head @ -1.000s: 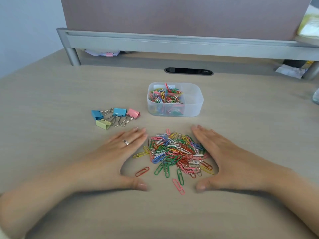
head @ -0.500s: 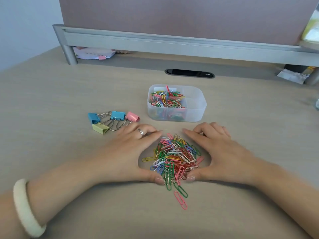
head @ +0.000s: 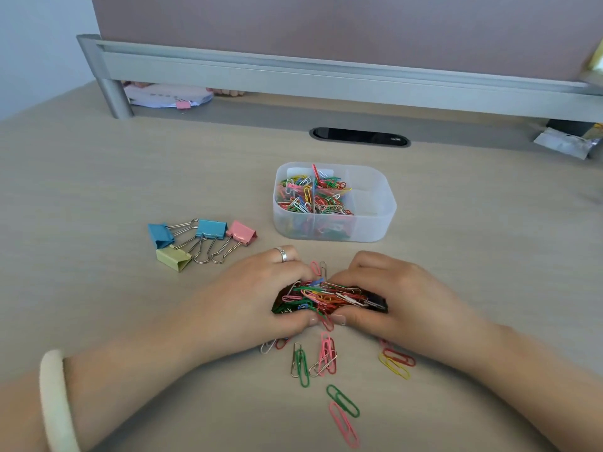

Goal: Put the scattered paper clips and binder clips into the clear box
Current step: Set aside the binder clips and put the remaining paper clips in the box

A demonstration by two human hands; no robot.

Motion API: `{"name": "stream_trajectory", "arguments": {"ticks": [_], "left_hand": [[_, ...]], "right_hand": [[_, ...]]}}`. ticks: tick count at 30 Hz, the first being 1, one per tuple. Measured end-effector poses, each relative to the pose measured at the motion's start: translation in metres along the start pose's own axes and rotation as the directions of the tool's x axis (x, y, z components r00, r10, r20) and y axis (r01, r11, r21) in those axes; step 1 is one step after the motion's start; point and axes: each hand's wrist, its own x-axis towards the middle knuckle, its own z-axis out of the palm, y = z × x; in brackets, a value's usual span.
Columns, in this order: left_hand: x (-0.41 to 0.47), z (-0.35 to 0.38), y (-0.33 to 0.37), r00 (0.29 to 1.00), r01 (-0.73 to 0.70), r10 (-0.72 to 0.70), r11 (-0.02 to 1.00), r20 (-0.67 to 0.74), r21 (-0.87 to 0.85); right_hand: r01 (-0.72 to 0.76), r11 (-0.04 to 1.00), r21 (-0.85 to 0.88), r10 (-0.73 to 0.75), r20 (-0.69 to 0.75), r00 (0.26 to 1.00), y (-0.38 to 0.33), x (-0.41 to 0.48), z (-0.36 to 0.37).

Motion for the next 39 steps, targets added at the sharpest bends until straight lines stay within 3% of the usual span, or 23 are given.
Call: {"name": "stream_trajectory", "arguments": {"ticks": [10,27,34,39], "left_hand": [[-0.006,0.0,0.001,0.996,0.004,-0.01,0.998,-0.084,-0.069],[-0.009,-0.003,-0.009,0.972,0.075,-0.117,0.976,-0.203,-0.204],[-0.008,-0.001,-0.01,0.97,0.055,-0.106,0.973,-0.218,-0.226],[-0.008,-0.002,-0.009,0.977,0.033,-0.07,0.983,-0.203,-0.181]], "right_hand": [[0.044,0.998,0.054,-0.041,-0.054,0.998,0.001,-0.003,0.0],[-0.014,0.971,0.239,0.048,-0.137,0.989,-0.002,-0.007,-0.014],[-0.005,0.962,0.274,0.085,-0.28,0.956,-0.009,0.029,-0.044],[-0.131,0.972,0.197,0.183,-0.274,0.944,0.004,0.086,-0.063]]}}
